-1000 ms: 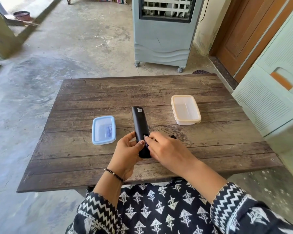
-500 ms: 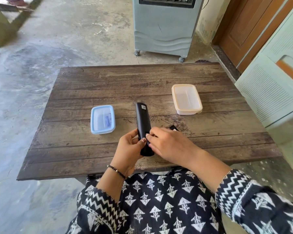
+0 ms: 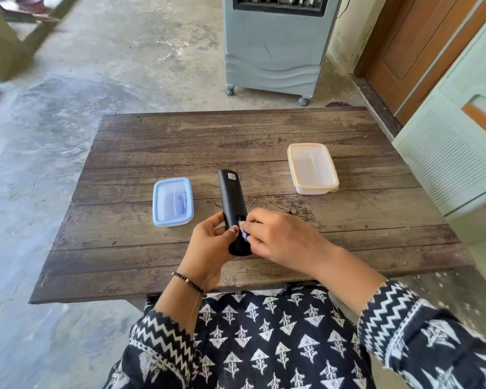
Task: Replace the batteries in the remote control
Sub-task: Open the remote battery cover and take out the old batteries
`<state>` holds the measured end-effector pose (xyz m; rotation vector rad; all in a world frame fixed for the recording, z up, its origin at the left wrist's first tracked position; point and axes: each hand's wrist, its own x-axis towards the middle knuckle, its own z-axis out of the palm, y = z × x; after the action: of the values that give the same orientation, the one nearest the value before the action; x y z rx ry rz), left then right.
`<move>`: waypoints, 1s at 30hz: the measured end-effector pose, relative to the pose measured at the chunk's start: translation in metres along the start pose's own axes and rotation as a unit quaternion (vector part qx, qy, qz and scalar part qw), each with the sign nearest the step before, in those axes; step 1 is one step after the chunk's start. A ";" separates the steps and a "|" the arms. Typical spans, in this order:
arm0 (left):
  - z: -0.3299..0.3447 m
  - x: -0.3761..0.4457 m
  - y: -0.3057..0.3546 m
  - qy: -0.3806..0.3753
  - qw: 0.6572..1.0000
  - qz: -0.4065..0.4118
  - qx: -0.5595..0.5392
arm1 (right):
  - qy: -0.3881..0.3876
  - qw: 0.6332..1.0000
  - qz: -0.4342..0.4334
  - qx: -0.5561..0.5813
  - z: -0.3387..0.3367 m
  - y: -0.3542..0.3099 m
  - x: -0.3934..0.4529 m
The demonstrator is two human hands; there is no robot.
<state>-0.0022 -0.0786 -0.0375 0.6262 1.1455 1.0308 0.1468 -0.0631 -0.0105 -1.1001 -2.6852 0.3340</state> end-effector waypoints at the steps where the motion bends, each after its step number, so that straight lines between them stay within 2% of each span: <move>1: 0.000 0.000 0.000 0.003 1.000 -0.005 -0.010 | 0.001 1.000 0.004 0.011 0.001 -0.001 -0.001; 5: 0.000 -0.001 -0.002 0.008 0.999 -0.018 -0.037 | 0.005 0.998 0.042 0.046 0.004 0.000 -0.004; 8: 0.001 0.001 -0.003 0.011 0.999 -0.024 -0.039 | 0.039 0.993 0.080 0.083 0.008 -0.001 -0.004; 11: 0.002 0.001 -0.003 0.021 0.999 -0.019 -0.039 | 0.122 0.972 0.139 0.147 0.009 -0.001 -0.008; 13: 0.000 0.002 -0.003 0.030 0.998 -0.018 -0.044 | 0.207 0.940 0.204 0.180 0.007 0.002 -0.017; 15: -0.001 0.002 -0.003 0.036 0.998 -0.019 -0.048 | 0.258 0.907 0.272 0.192 0.010 0.009 -0.028; 18: -0.002 0.002 -0.002 0.040 0.997 -0.022 -0.054 | 0.223 0.910 0.320 0.143 0.026 0.016 -0.043; 22: -0.002 0.001 -0.002 0.033 0.998 -0.019 -0.060 | 0.156 0.938 0.302 0.070 0.043 0.016 -0.048; 25: -0.001 0.002 -0.003 0.025 0.998 -0.020 -0.061 | 0.145 0.938 0.311 0.043 0.045 0.018 -0.044; 30: 0.001 0.003 -0.003 0.017 0.998 -0.025 -0.047 | 0.155 0.924 0.344 0.065 0.042 0.020 -0.041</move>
<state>0.0002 -0.0769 -0.0410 0.5039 1.1303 1.0504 0.1764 -0.0835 -0.0605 -1.8474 -1.9027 0.3969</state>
